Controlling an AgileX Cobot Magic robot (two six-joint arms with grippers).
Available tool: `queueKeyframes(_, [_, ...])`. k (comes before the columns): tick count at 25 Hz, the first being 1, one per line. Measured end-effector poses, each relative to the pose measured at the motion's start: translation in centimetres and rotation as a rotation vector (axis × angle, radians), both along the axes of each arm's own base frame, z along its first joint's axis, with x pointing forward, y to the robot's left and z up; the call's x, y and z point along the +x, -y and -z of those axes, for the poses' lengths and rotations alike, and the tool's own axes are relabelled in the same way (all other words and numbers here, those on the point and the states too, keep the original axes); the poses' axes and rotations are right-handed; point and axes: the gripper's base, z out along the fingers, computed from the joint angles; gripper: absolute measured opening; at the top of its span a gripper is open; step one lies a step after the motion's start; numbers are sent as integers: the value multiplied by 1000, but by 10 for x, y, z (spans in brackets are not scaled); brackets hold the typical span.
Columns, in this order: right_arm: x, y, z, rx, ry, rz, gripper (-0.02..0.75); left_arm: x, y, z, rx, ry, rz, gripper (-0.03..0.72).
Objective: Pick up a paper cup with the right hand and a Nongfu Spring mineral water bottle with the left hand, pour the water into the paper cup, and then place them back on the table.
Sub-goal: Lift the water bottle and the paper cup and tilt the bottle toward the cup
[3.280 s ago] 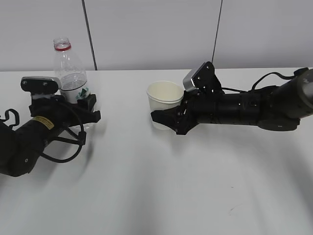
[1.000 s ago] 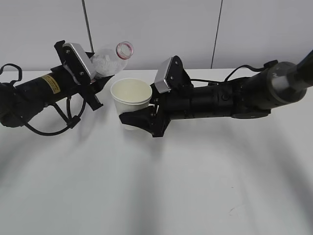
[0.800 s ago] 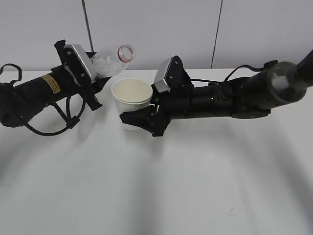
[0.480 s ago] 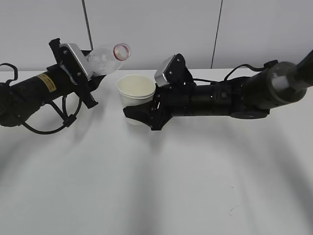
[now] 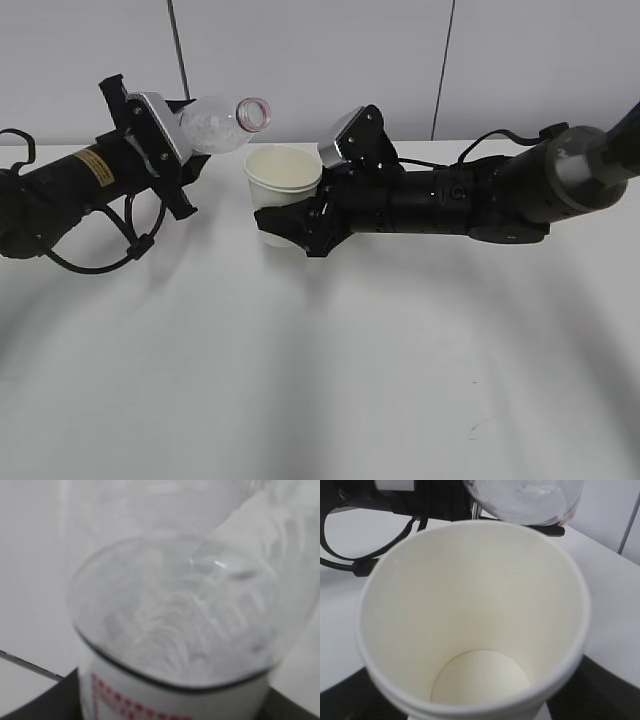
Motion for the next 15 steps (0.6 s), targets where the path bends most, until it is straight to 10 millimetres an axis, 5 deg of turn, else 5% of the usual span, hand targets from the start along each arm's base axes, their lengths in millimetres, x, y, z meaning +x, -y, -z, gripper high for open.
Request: queueKeyframes(15, [-3,-1,3,-41,12,-43,521,1,-1,5,39,1,-8,376])
